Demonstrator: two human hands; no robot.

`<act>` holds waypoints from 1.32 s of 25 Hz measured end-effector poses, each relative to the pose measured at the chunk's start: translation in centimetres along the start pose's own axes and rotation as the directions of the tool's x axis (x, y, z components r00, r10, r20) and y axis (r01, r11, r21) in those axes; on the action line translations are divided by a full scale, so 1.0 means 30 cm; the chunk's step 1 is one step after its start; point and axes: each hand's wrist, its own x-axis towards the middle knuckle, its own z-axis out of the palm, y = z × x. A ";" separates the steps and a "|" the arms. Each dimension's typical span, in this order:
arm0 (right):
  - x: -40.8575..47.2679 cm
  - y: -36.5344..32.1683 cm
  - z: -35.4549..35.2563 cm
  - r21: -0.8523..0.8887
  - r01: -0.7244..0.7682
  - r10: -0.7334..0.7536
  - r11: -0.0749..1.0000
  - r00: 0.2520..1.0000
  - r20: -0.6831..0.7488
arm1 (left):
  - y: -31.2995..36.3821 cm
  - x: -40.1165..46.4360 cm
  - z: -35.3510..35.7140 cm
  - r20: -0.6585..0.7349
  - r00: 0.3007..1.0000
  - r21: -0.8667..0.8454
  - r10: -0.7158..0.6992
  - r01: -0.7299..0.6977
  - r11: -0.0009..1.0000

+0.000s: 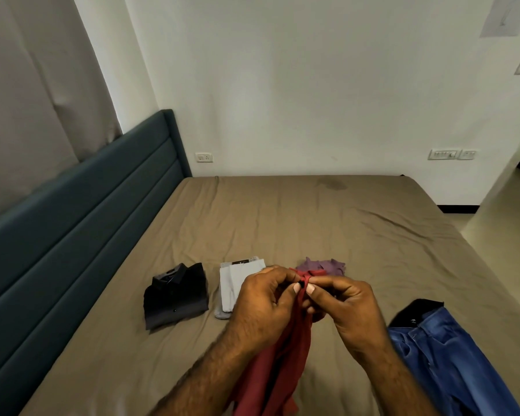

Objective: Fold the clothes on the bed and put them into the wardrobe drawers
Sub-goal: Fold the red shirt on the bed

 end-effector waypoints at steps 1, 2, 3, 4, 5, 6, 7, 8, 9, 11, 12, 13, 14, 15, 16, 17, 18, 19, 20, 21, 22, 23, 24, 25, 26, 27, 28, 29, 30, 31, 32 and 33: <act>0.002 -0.001 0.001 -0.016 0.017 -0.017 1.000 1.000 -0.011 | -0.001 0.001 0.001 0.000 1.000 0.005 0.005 -0.005 1.000; 0.002 -0.002 0.005 -0.044 0.040 -0.041 0.998 0.999 -0.019 | 0.001 0.000 0.002 -0.006 1.000 0.002 0.016 -0.016 1.000; 0.004 -0.001 0.007 -0.074 0.063 -0.065 0.995 0.998 -0.019 | 0.001 0.001 0.003 -0.017 1.000 -0.008 0.024 -0.024 1.000; 0.008 0.000 0.010 -0.104 0.084 -0.086 0.991 0.996 -0.014 | -0.002 0.001 0.006 -0.029 0.999 -0.024 0.023 -0.024 0.999; 0.009 0.001 0.013 -0.136 0.103 -0.104 0.985 0.995 -0.006 | -0.003 0.000 0.007 -0.037 0.999 -0.034 0.018 -0.020 0.999; 0.014 0.001 0.014 -0.174 0.123 -0.124 0.977 0.992 0.008 | -0.005 0.003 0.010 -0.041 0.999 -0.030 0.015 -0.016 0.999; 0.019 0.003 0.012 -0.212 0.146 -0.144 0.966 0.989 0.025 | -0.010 0.007 0.014 -0.042 0.999 -0.007 0.017 -0.017 1.000; 0.024 -0.001 0.010 -0.242 0.169 -0.164 0.955 0.986 0.042 | -0.014 0.012 0.015 -0.036 0.999 0.023 0.029 -0.028 0.999; 0.032 -0.005 0.006 -0.255 0.183 -0.174 0.949 0.983 0.056 | -0.018 0.015 0.016 -0.029 0.999 0.040 0.036 -0.034 0.999; 0.047 -0.011 -0.007 -0.269 0.210 -0.201 0.940 0.978 0.060 | -0.010 0.021 0.020 -0.010 1.000 -0.048 -0.007 0.007 0.999; 0.053 -0.014 -0.010 -0.289 0.233 -0.228 0.929 0.972 0.050 | -0.001 0.023 0.022 0.008 0.998 -0.155 -0.059 0.059 0.986; 0.057 -0.016 -0.010 -0.325 0.265 -0.267 0.908 0.963 0.037 | 0.010 0.027 0.022 0.034 0.993 -0.267 -0.109 0.114 0.957; 0.059 -0.020 -0.008 -0.371 0.305 -0.315 0.877 0.948 0.035 | 0.021 0.030 0.022 0.057 0.986 -0.358 -0.154 0.164 0.919; 0.059 -0.023 -0.002 -0.415 0.349 -0.363 0.840 0.931 0.047 | 0.027 0.034 0.021 0.059 0.979 -0.397 -0.196 0.204 0.895; 0.059 -0.025 0.001 -0.446 0.392 -0.407 0.805 0.911 0.067 | 0.031 0.040 0.024 0.051 0.971 -0.403 -0.234 0.234 0.885; 0.060 -0.023 0.000 -0.454 0.426 -0.437 0.783 0.895 0.086 | 0.032 0.046 0.027 0.032 0.964 -0.385 -0.266 0.257 0.887; 0.065 -0.017 -0.004 -0.446 0.449 -0.453 0.775 0.885 0.104 | 0.029 0.052 0.033 0.011 0.957 -0.359 -0.291 0.276 0.892; 0.069 -0.011 -0.009 -0.432 0.464 -0.463 0.773 0.879 0.114 | 0.029 0.056 0.042 -0.009 0.949 -0.334 -0.315 0.294 0.896; 0.072 -0.004 -0.012 -0.421 0.471 -0.469 0.776 0.876 0.115 | 0.031 0.056 0.051 -0.022 0.940 -0.319 -0.340 0.316 0.894; 0.076 0.000 -0.013 -0.413 0.466 -0.468 0.783 0.878 0.103 | 0.037 0.056 0.060 -0.031 0.931 -0.310 -0.364 0.337 0.889; 0.077 0.003 -0.008 -0.399 0.452 -0.460 0.798 0.884 0.082 | 0.044 0.053 0.064 -0.039 0.924 -0.304 -0.381 0.352 0.885; 0.080 0.004 -0.004 -0.383 0.436 -0.451 0.814 0.891 0.057 | 0.050 0.052 0.064 -0.040 0.922 -0.308 -0.384 0.354 0.883; 0.080 0.004 0.000 -0.368 0.416 -0.435 0.832 0.900 0.035 | 0.053 0.048 0.058 -0.030 0.925 -0.322 -0.378 0.350 0.880; 0.076 0.003 0.002 -0.354 0.394 -0.414 0.848 0.910 0.022 | 0.058 0.045 0.048 -0.014 0.931 -0.337 -0.364 0.338 0.879; 0.074 0.003 0.003 -0.342 0.378 -0.396 0.860 0.918 0.018 | 0.061 0.043 0.037 -0.005 0.938 -0.342 -0.348 0.325 0.882; 0.070 0.001 0.005 -0.328 0.370 -0.385 0.869 0.923 0.019 | 0.062 0.038 0.025 -0.012 0.943 -0.337 -0.333 0.310 0.889; 0.067 -0.003 0.005 -0.314 0.368 -0.381 0.875 0.924 0.020 | 0.061 0.037 0.021 -0.028 0.944 -0.331 -0.327 0.300 0.895; 0.063 -0.006 0.009 -0.298 0.365 -0.378 0.882 0.926 0.018 | 0.061 0.033 0.020 -0.051 0.944 -0.328 -0.326 0.293 0.898; 0.062 -0.008 0.013 -0.274 0.348 -0.360 0.896 0.933 0.010 | 0.063 0.031 0.023 -0.069 0.943 -0.331 -0.326 0.287 0.899; 0.062 -0.013 0.016 -0.240 0.310 -0.317 0.920 0.948 0.011 | 0.067 0.026 0.024 -0.085 0.943 -0.321 -0.321 0.279 0.905; 0.063 -0.019 0.019 -0.208 0.269 -0.269 0.940 0.963 0.031 | 0.068 0.019 0.025 -0.105 0.948 -0.292 -0.302 0.260 0.920; 0.068 -0.022 0.016 -0.192 0.246 -0.238 0.950 0.969 0.066 | 0.067 0.015 0.028 -0.121 0.957 -0.241 -0.265 0.231 0.943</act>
